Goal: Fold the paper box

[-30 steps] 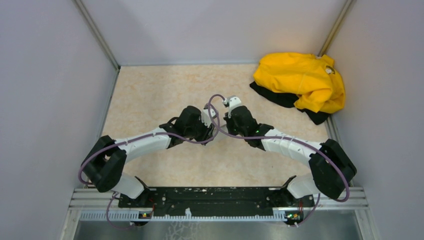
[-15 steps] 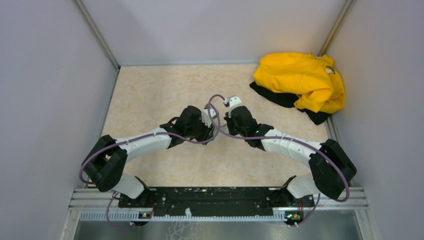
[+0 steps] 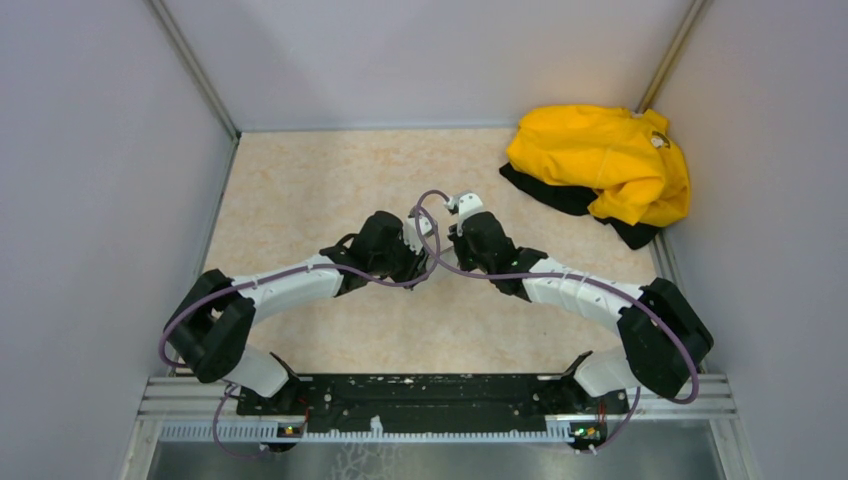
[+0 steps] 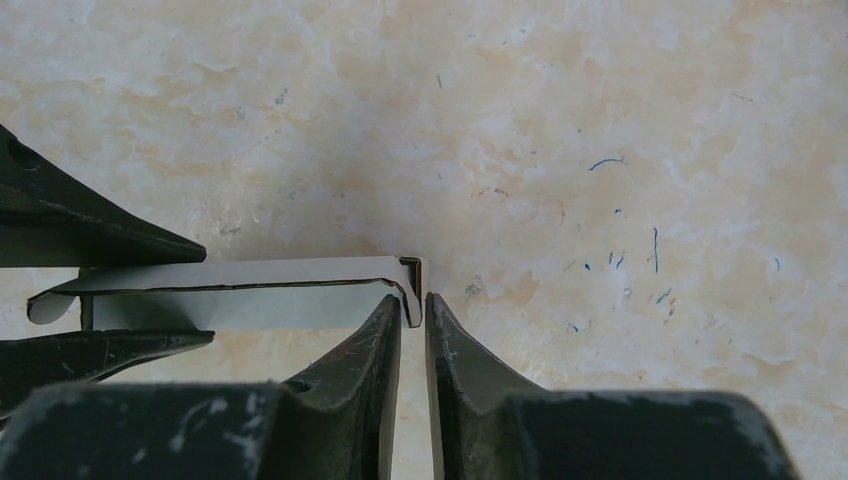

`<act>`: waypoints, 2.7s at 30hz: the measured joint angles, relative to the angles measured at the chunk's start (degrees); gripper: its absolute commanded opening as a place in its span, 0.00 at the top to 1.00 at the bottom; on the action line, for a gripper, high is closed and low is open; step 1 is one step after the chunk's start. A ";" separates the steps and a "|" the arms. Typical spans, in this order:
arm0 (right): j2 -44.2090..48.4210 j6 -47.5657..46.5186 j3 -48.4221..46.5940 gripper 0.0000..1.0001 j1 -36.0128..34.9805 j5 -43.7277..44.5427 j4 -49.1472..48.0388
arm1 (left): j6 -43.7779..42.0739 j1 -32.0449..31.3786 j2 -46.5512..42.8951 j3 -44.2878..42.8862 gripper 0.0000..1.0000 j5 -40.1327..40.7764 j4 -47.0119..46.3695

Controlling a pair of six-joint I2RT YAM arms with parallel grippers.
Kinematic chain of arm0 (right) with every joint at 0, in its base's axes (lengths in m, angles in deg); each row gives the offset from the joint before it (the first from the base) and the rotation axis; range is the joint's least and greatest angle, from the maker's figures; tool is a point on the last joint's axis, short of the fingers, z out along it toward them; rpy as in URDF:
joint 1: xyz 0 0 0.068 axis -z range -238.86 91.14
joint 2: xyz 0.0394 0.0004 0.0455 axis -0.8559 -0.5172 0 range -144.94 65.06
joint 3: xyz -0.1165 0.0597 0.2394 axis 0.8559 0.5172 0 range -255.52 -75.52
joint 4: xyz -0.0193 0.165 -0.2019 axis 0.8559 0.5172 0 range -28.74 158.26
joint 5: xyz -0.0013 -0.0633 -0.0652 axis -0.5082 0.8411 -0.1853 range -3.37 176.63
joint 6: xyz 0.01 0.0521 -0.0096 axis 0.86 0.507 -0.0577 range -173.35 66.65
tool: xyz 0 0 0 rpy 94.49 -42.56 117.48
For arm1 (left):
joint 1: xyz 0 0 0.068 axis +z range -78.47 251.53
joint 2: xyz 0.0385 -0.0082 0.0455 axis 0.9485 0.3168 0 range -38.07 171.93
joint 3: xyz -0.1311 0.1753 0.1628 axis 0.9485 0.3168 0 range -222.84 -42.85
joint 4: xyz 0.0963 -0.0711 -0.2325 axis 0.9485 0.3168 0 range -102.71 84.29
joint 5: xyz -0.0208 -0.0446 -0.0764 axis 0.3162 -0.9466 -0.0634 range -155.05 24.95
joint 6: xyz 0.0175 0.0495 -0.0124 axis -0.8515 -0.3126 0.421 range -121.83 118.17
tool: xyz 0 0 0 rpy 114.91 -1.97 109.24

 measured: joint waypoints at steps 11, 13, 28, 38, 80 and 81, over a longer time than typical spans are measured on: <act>-0.31 -0.57 0.02 0.91 0.00 -1.57 -0.17 | 0.00 0.00 0.15 -0.24 0.57 -0.11 0.20; -0.52 -0.76 0.02 0.93 0.00 -1.70 -0.39 | -0.02 0.00 0.20 -0.31 0.57 -0.11 0.24; -1.03 -0.83 0.00 1.00 0.26 -1.44 -1.22 | -0.20 0.02 0.42 -0.55 0.57 -0.26 0.44; -0.90 -0.09 -0.09 1.00 0.26 -1.27 -0.66 | -0.20 0.02 0.42 -0.55 0.57 -0.59 0.44; 1.92 1.68 3.98 1.00 0.48 0.26 -3.93 | -0.39 0.00 0.94 -0.55 0.58 -2.08 0.48; 1.99 1.77 3.65 1.00 0.72 -0.22 -3.23 | -0.42 0.00 0.94 -0.57 0.58 -2.12 0.50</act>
